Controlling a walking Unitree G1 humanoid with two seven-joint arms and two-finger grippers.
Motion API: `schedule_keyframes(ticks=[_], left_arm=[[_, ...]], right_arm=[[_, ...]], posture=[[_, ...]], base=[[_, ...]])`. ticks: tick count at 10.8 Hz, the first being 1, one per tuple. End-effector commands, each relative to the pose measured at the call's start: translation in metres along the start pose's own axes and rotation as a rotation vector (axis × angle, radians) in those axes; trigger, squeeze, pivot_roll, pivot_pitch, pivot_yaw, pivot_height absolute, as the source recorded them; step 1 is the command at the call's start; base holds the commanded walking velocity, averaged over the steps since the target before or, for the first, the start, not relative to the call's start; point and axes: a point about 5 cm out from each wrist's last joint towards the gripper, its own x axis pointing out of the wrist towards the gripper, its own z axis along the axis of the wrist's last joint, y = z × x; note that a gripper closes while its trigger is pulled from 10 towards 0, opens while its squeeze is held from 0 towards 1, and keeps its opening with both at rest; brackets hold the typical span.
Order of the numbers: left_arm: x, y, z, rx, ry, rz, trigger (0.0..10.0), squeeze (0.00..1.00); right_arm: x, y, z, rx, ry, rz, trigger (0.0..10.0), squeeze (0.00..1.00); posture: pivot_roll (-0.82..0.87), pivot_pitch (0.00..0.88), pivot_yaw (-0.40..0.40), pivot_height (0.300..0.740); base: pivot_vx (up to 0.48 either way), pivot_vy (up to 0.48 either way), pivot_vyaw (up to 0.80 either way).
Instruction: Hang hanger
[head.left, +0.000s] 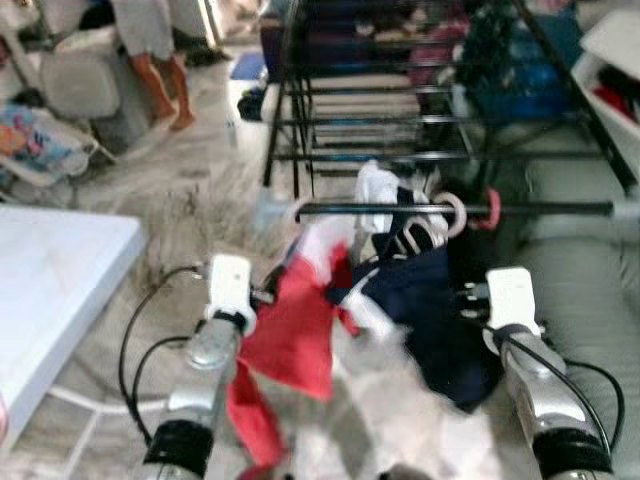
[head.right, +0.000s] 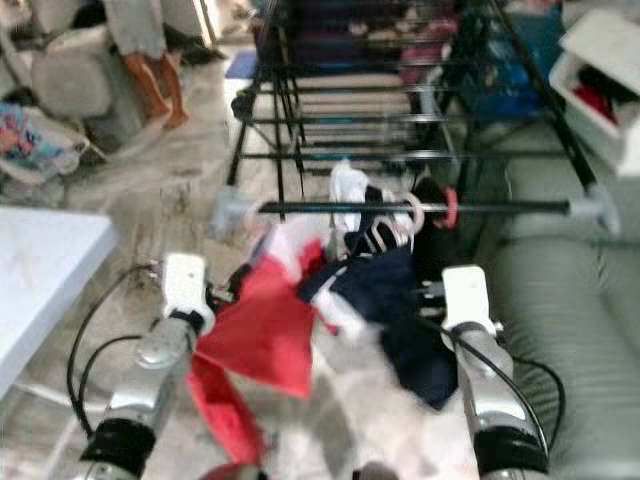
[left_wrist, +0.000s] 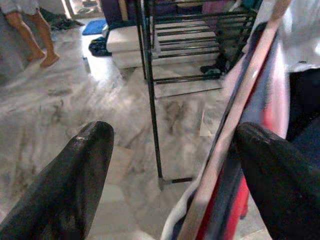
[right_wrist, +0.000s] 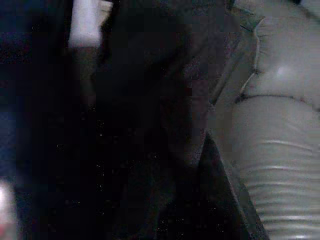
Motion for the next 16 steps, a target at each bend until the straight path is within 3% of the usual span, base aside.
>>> schedule_keyframes(ticks=[1,3,4,7,9,10,12,15,16], left_arm=[[-0.001,0.004,0.002,0.005,0.0,0.015,10.0,0.0],[-0.004,0.002,0.0,0.007,0.005,0.009,10.0,0.0],[-0.005,0.002,0.0,0.01,0.007,0.008,10.0,0.0],[-0.007,-0.002,0.002,0.013,0.006,-0.01,10.0,0.0],[-0.012,0.001,-0.001,0.025,0.022,-0.011,10.0,0.0],[-0.015,0.002,-0.003,0.027,0.031,-0.009,10.0,0.0],[-0.015,0.002,-0.003,0.024,0.043,-0.003,10.0,0.0],[-0.013,0.003,-0.003,0.025,0.055,0.011,10.0,0.0],[-0.012,0.002,-0.002,0.024,0.056,0.009,10.0,0.0]], right_arm=[[0.005,-0.009,0.014,0.002,-0.044,-0.054,10.0,0.0],[0.009,-0.026,0.027,0.031,-0.105,-0.147,10.0,0.0],[0.01,-0.034,0.029,0.008,-0.097,-0.193,10.0,0.0],[0.024,-0.056,0.033,0.093,-0.004,-0.215,10.0,0.0],[0.035,-0.055,0.038,0.135,0.071,-0.184,10.0,0.0],[0.04,-0.048,0.032,0.225,0.15,-0.126,10.0,0.0],[0.04,-0.031,0.018,0.308,0.237,-0.028,10.0,0.0],[0.043,-0.018,0.021,0.145,0.217,0.083,10.0,0.0],[0.043,-0.018,0.023,0.132,0.213,0.088,10.0,0.0]], posture=[[-0.06,0.0,0.039,0.74],[-0.04,0.0,0.032,0.74],[-0.04,0.0,0.032,0.74],[-0.04,0.0,0.04,0.74],[-0.03,0.008,0.034,0.74],[-0.02,0.008,0.031,0.74],[0.0,0.005,0.023,0.74],[0.0,0.0,0.023,0.74],[0.0,0.0,0.022,0.74]], base=[[0.0,0.0,0.0],[0.0,0.0,0.0],[0.0,0.0,0.0],[0.0,0.0,0.0],[0.0,0.0,0.0],[0.0,0.0,0.0],[0.0,0.0,0.0],[0.0,0.0,0.0],[0.0,0.0,0.0]])
